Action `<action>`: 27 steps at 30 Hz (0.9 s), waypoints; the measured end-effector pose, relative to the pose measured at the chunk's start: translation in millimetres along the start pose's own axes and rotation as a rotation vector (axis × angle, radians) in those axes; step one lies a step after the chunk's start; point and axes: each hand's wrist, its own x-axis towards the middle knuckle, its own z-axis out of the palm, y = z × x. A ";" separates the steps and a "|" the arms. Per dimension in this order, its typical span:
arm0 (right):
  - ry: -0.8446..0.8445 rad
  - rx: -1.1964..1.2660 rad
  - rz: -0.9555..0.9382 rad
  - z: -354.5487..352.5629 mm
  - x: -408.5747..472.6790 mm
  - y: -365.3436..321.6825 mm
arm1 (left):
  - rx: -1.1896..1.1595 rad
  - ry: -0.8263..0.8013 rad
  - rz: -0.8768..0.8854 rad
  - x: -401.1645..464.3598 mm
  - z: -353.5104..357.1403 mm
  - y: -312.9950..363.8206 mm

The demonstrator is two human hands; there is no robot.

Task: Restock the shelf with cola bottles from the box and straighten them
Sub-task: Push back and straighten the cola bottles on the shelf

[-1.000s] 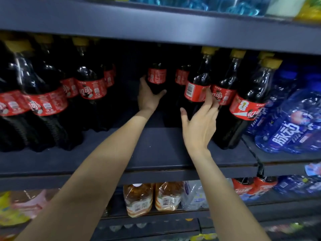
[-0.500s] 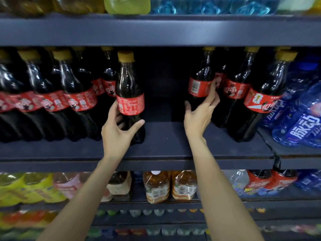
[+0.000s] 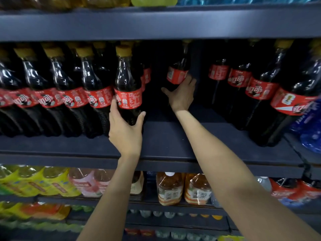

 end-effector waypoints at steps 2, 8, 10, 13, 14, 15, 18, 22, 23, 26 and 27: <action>0.026 0.021 0.031 9.0 7.5 -1.8 | 0.021 -0.030 0.007 -0.6 -2.1 1.4; -0.199 0.448 -0.007 13.7 15.2 10.3 | -0.074 -0.281 0.036 0.7 -17.6 -7.4; -0.369 0.530 -0.019 7.5 13.8 8.9 | -0.047 -0.331 0.045 3.2 -23.6 -7.3; -0.504 0.529 -0.101 0.4 15.2 9.2 | -0.027 -0.302 0.035 7.2 -30.7 -6.8; -0.524 0.484 -0.147 -0.7 16.6 10.9 | -0.013 -0.266 0.033 7.7 -31.2 -7.0; -0.522 0.419 -0.187 -1.6 17.7 11.1 | 0.005 -0.225 0.029 7.2 -30.4 -6.9; -0.322 0.177 -0.179 1.8 21.2 6.9 | 0.026 -0.125 -0.007 2.6 -22.0 -5.2; -0.147 0.187 0.019 20.7 30.3 -1.4 | 0.096 -0.052 -0.008 -2.4 -10.8 -3.7; -0.124 0.192 0.041 25.4 33.4 -2.6 | 0.110 -0.049 -0.013 -3.5 -9.3 -3.8; -0.113 0.172 0.065 34.5 38.1 -3.2 | 0.044 -0.101 0.006 -8.5 -9.5 -7.9; -0.129 0.170 0.049 36.0 37.6 -1.9 | -0.010 -0.149 0.018 -10.0 -10.8 -11.2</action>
